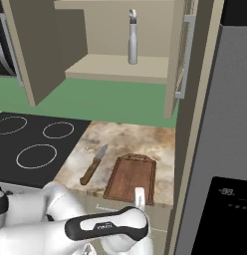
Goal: Move the cutting board and knife to the sink. Then move spray from the cabinet to the counter.
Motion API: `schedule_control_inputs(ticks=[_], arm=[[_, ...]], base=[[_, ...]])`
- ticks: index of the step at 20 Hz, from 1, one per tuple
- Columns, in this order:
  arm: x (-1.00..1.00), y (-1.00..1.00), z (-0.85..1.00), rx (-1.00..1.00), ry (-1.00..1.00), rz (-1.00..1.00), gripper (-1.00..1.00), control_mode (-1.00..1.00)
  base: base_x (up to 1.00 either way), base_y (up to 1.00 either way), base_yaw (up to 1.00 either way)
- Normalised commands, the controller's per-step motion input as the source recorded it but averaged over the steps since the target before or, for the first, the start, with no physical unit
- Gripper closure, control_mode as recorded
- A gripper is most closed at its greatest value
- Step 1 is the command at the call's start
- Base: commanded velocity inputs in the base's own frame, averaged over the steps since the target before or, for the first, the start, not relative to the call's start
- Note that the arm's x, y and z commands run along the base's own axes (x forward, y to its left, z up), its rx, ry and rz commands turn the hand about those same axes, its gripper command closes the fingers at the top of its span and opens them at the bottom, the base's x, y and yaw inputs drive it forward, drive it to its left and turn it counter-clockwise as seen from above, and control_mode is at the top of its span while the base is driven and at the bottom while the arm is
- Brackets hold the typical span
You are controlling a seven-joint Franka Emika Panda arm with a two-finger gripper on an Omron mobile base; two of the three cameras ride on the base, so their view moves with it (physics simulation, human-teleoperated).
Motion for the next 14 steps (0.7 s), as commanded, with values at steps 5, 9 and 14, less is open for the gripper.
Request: schedule_control_inputs(ticks=[5,9,14], arm=[[0.00,0.17,0.41,0.00,0.00,0.00,1.00,-1.00],[-0.01,0.13,0.42,0.00,0.00,0.00,1.00,-1.00],[-0.03,0.17,0.44,0.01,0.00,0.00,1.00,-1.00]], base=[[0.00,0.00,0.00],[0.00,0.00,0.00],[0.00,0.00,0.00]])
